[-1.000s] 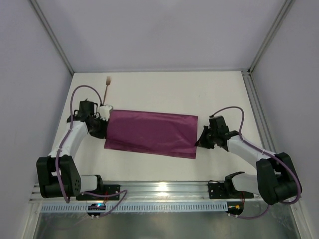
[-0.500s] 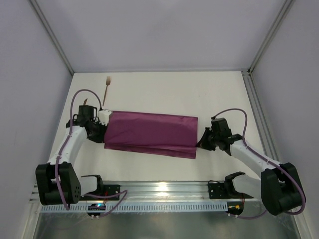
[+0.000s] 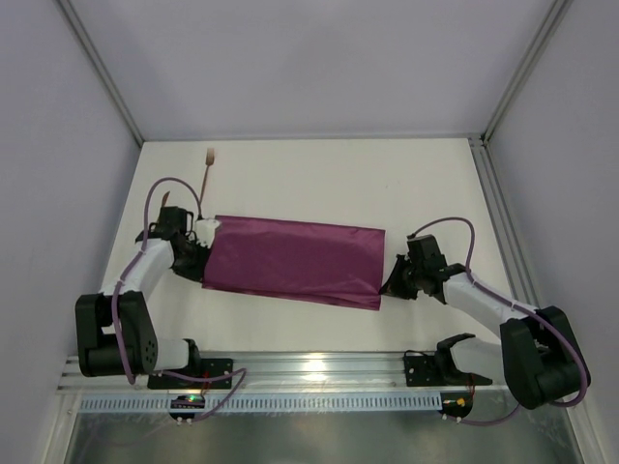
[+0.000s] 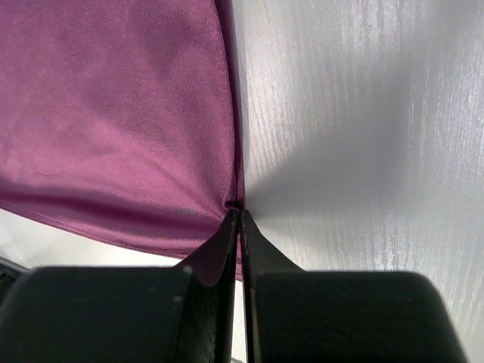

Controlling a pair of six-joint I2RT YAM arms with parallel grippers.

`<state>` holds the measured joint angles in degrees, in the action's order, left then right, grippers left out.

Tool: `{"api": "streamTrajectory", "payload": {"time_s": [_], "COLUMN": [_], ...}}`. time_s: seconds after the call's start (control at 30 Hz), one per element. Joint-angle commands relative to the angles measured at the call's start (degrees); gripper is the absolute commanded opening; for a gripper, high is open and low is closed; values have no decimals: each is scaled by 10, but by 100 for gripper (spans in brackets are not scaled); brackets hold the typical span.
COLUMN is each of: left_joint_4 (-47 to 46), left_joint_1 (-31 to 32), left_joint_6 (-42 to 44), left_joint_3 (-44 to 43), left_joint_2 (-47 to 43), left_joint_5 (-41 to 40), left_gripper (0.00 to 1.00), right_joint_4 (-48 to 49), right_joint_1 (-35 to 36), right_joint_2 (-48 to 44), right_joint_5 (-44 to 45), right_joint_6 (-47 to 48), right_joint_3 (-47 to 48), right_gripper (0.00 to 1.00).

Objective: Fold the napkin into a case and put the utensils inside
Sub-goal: Fold and flatten the napkin at the center of the board.

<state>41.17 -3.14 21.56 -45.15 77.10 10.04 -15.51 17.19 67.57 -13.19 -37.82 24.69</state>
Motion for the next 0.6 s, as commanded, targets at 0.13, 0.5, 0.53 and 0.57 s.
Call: {"api": "streamTrajectory", "payload": {"time_s": [0.13, 0.5, 0.53, 0.57], "left_joint_4": [-6, 11, 15, 17], "left_joint_1": [-5, -5, -5, -4], "left_joint_6": [23, 44, 45, 46], "left_joint_3": [9, 14, 14, 14], "left_joint_2": [-34, -19, -22, -27], "left_joint_5": [20, 38, 38, 41], "left_gripper": [1, 20, 32, 37], "right_joint_4": [-32, -19, -21, -23], "right_joint_1": [1, 2, 2, 2], "right_joint_2": [-32, -33, -33, -33], "right_joint_5": [5, 0, 0, 0], "right_joint_6": [13, 6, 7, 7], "right_joint_3": [21, 12, 13, 15], "right_gripper": [4, 4, 9, 14]}}
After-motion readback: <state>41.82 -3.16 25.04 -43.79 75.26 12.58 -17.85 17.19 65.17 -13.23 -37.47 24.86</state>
